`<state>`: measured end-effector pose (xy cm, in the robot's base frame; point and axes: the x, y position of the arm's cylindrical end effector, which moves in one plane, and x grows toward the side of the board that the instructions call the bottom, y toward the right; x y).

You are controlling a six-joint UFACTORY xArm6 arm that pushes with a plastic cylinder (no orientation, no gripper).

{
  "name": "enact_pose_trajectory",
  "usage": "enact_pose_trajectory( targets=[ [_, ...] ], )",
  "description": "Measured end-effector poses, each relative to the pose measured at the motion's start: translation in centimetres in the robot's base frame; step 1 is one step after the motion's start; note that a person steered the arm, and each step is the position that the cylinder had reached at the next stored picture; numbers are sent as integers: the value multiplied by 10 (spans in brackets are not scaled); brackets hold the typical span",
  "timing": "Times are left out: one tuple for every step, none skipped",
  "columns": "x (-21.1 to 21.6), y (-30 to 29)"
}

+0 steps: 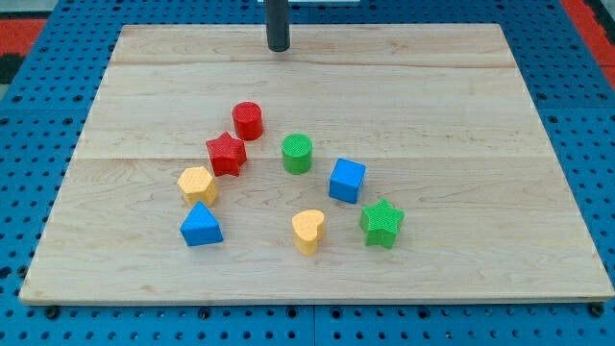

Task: Move your arm towards the green circle

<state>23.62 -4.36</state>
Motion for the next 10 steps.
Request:
enact_pose_trajectory(
  targets=[
    [0,1],
    [0,1],
    [0,1],
    [2,-11],
    [2,-11],
    [2,-12],
    [2,-12],
    [3,-20],
    [0,-23],
    [1,-23]
  ],
)
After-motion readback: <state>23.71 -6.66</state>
